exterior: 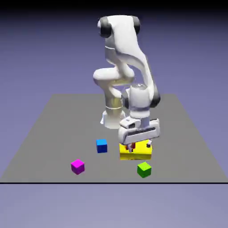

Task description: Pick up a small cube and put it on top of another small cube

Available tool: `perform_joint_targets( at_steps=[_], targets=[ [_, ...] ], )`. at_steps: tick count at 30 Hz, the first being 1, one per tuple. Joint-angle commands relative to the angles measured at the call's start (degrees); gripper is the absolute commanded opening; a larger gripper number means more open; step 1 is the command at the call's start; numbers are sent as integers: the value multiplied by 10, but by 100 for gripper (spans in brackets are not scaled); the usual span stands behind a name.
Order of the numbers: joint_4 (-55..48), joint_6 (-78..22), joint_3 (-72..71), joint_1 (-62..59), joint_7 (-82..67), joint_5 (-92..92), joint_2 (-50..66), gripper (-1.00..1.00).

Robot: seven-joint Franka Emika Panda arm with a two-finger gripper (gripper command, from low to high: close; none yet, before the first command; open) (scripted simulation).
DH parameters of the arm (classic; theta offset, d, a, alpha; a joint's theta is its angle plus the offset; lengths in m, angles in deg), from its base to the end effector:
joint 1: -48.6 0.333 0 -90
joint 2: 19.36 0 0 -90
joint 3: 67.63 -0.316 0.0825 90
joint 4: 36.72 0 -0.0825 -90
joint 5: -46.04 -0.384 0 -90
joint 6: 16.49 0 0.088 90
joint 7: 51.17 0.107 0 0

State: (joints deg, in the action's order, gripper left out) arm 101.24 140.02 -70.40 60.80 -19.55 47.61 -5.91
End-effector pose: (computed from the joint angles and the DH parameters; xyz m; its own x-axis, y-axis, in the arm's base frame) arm 0.4895 0.1325 0.2248 0.9610 -0.2655 0.0770 -0.2626 -0.9638 -0.0452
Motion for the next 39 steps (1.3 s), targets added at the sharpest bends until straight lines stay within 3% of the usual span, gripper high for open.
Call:
perform_joint_targets(
  at_steps=[1,4,10,11,18,36,39],
  targets=[
    [-10,-8,-1,5,-5,1,21,0],
    [-25,-19,-3,12,-12,2,50,0],
    [-49,64,7,21,-5,10,157,0],
    [-49,64,7,21,-5,10,157,-100],
    [-9,-20,4,6,-6,6,32,-100],
    [346,-37,161,-141,124,93,-341,-100],
    [360,-17,163,-149,122,87,-336,-100]
  ],
)
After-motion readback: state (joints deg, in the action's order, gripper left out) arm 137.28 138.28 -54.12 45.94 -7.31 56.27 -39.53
